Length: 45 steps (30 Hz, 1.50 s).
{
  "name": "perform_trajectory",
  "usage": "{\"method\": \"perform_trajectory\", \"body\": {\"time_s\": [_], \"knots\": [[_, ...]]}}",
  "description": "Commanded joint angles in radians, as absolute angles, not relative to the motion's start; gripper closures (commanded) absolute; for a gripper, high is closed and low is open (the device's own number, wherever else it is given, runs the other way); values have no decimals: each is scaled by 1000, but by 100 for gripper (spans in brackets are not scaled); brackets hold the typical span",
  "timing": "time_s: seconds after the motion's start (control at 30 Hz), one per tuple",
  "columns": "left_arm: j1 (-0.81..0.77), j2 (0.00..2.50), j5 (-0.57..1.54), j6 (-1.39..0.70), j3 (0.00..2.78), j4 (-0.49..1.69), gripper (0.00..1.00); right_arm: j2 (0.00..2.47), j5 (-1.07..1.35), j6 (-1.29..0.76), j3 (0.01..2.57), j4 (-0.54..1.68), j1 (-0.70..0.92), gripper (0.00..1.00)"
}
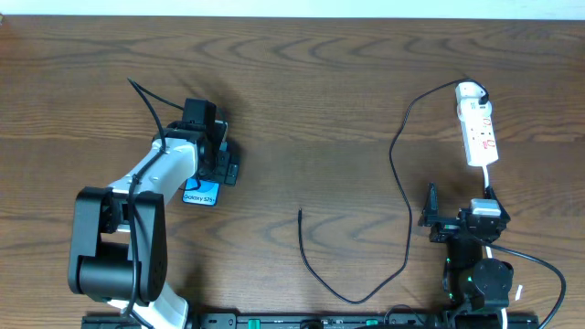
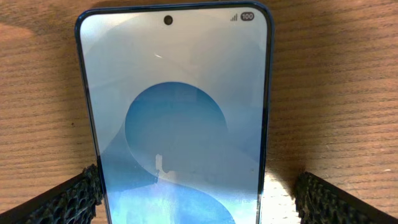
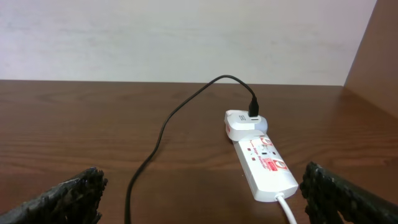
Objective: Plug charger to phone and switch on socket
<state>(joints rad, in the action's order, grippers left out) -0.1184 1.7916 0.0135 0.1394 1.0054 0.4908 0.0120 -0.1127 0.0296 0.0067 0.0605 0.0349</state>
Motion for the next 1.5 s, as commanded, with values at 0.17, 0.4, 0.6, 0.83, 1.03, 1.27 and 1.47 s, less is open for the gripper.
{"method": "perform_trajectory", "body": {"time_s": [0.17,0.4,0.6,0.83,1.03,1.27,1.47], "knots": [[-118,1811,18,164,941,478,2,6,-121,15,6,64,30,1],[-118,1811,18,163,924,450,2,6,-121,15,6,64,30,1],[-118,1811,18,149,924,431,2,6,-121,15,6,64,30,1],[-118,1811,18,149,924,424,2,6,-121,15,6,64,30,1],[-118,1811,18,149,924,410,2,6,-121,15,6,64,30,1],[-118,1811,18,149,924,409,2,6,-121,15,6,64,30,1],[-118,1811,18,149,924,409,2,6,-121,15,6,64,30,1]]}}
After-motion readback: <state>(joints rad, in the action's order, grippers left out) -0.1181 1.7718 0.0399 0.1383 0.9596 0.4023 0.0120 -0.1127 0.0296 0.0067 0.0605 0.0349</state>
